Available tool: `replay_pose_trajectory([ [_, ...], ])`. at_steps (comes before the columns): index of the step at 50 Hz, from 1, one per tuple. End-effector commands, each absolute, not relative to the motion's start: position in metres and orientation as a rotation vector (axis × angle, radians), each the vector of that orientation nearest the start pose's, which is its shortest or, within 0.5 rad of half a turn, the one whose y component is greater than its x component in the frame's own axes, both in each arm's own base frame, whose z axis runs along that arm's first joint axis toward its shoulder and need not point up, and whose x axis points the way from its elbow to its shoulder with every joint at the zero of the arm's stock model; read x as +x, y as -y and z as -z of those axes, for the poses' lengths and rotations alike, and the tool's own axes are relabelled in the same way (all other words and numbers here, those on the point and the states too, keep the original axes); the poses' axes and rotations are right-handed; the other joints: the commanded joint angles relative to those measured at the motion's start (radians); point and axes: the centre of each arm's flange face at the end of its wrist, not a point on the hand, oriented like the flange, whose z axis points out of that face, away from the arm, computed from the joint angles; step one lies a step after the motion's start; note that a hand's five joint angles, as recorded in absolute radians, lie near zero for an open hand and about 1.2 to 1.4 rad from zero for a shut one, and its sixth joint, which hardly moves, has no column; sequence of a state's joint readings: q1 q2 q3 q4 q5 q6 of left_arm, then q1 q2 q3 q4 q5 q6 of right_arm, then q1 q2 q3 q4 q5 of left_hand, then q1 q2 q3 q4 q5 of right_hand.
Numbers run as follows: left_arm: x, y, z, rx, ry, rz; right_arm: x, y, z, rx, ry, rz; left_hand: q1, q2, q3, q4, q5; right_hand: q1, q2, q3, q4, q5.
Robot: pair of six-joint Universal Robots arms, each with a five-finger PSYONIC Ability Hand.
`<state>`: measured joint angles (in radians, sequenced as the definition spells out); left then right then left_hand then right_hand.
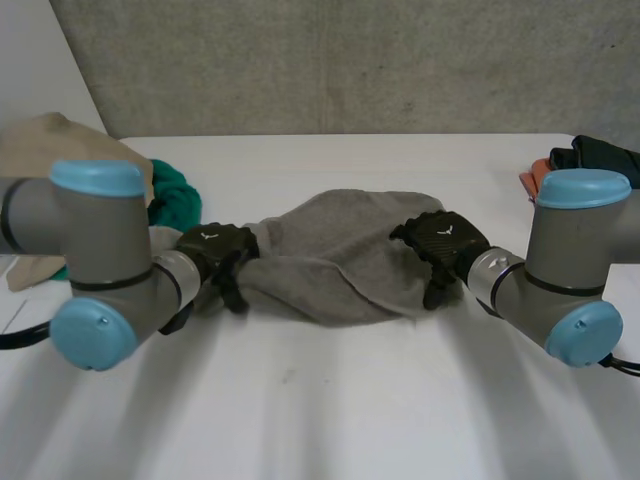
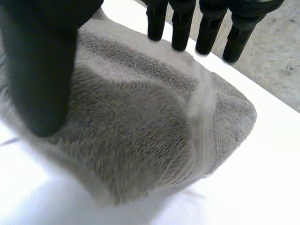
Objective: Fold the laundry.
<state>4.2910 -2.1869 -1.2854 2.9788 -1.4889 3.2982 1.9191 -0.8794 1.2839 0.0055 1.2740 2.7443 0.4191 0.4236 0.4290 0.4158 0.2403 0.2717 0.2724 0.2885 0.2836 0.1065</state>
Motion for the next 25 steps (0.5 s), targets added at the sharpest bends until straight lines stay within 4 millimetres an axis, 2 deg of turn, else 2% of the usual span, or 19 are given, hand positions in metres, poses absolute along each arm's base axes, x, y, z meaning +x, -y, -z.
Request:
replay_pose_trajectory([
  [1, -0.273, 0.284, -0.208, 0.961, -2.797, 1.692, 0.274, 0.313, -0.170, -0.976, -2.243, 1.694, -0.199, -0.204, -0.209, -0.196, -0.195, -0.097, -0.098, -0.114, -0.109, -0.107],
  [6, -0.253, 0.307, -0.241, 0.911, -2.700, 1.847, 0.262, 0.299, -0.183, -0.810, -2.272, 1.717, -0.245, -0.249, -0.255, -0.241, -0.240, -0.097, -0.098, -0.114, -0.109, -0.107],
  [10, -0.246, 0.328, -0.255, 0.938, -2.617, 1.933, 0.255, 0.287, -0.182, -0.739, -2.300, 1.697, -0.245, -0.249, -0.255, -0.241, -0.240, -0.097, -0.098, -0.114, -0.109, -0.107],
  [15, -0.254, 0.351, -0.249, 1.099, -2.542, 1.959, 0.251, 0.275, -0.169, -0.763, -2.352, 1.656, -0.200, -0.204, -0.210, -0.197, -0.195, 0.014, 0.013, -0.003, 0.002, 0.005],
  [17, -0.261, 0.360, -0.242, 1.197, -2.505, 1.951, 0.251, 0.273, -0.163, -0.804, -2.362, 1.665, -0.171, -0.175, -0.181, -0.167, -0.166, 0.134, 0.133, 0.117, 0.122, 0.125],
  [20, -0.269, 0.365, -0.234, 1.303, -2.473, 1.923, 0.250, 0.271, -0.155, -0.852, -2.363, 1.683, -0.159, -0.163, -0.169, -0.155, -0.154, 0.202, 0.201, 0.185, 0.190, 0.193],
  [25, -0.283, 0.374, -0.207, 1.536, -2.412, 1.797, 0.255, 0.272, -0.142, -0.991, -2.306, 1.776, -0.150, -0.154, -0.160, -0.147, -0.146, 0.276, 0.275, 0.259, 0.264, 0.266],
])
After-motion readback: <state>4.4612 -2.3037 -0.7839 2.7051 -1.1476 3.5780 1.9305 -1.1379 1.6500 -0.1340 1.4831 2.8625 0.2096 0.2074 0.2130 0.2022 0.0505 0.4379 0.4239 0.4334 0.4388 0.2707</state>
